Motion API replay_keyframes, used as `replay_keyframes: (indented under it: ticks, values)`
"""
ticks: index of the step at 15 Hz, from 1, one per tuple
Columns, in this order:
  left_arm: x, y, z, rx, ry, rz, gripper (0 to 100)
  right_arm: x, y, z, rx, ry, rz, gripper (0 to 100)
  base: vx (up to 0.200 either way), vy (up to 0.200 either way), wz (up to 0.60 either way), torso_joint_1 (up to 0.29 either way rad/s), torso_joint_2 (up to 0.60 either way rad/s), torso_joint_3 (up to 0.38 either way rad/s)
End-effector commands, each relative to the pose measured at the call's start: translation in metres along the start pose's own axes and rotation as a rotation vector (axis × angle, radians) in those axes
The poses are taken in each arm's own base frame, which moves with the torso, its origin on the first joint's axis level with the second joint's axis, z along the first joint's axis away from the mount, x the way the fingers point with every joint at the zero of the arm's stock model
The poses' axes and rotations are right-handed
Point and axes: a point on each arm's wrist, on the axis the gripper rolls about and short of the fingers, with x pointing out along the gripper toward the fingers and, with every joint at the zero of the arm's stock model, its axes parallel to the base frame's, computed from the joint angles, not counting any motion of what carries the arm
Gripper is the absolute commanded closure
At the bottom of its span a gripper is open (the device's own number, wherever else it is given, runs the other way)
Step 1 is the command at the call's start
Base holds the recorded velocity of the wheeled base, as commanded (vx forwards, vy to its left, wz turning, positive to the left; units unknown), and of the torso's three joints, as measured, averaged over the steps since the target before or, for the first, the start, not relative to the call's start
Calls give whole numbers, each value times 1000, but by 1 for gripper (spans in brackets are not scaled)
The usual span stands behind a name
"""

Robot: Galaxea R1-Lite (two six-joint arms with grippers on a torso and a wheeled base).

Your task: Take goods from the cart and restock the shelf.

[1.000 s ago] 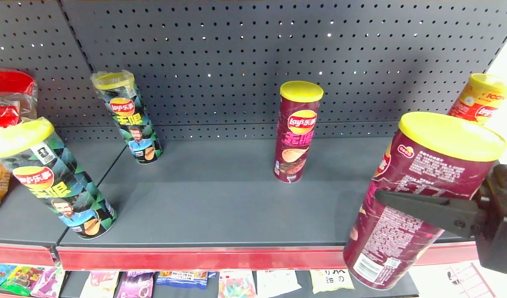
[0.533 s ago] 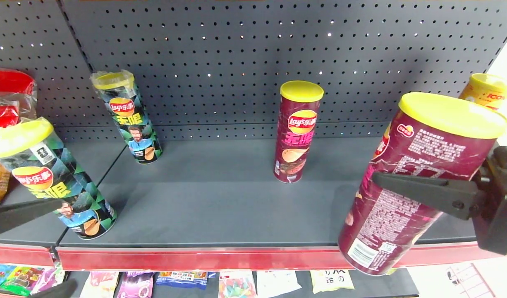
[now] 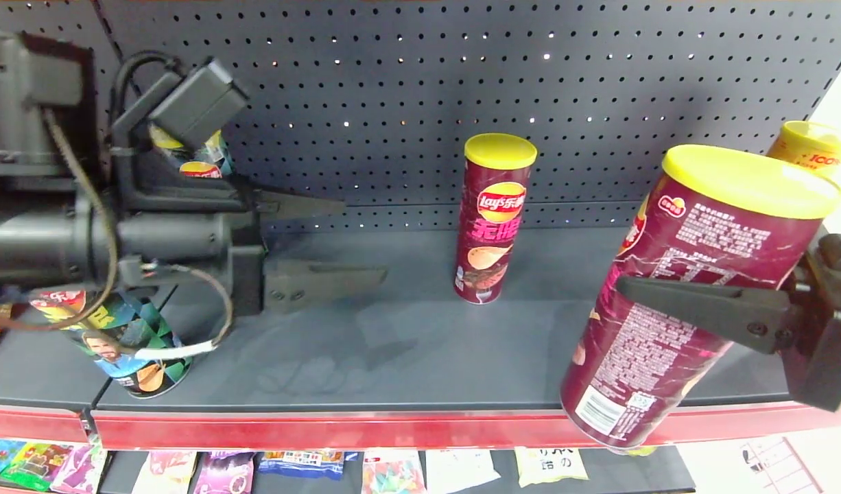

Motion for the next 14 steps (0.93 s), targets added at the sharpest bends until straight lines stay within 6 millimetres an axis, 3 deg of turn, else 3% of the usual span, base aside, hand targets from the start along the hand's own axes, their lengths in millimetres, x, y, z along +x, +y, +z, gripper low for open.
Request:
replay_keyframes:
  ticks: [1, 4, 8, 14]
  values:
    - [56, 29, -4, -9, 33, -47, 0, 0, 0, 2, -2, -7, 1, 100, 0, 0, 0, 0, 0, 0]
    - [80, 45, -1, -4, 27, -41, 0, 1, 0, 3, -1, -7, 1, 100, 0, 0, 0, 0, 0, 0]
    - [112, 47, 9, 28, -4, -84, 0, 1, 0, 3, -1, -9, -1, 100, 0, 0, 0, 0, 0, 0]
    - [142, 56, 17, 58, -44, -95, 0, -1, 0, 4, -3, -16, -15, 100, 0, 0, 0, 0, 0, 0]
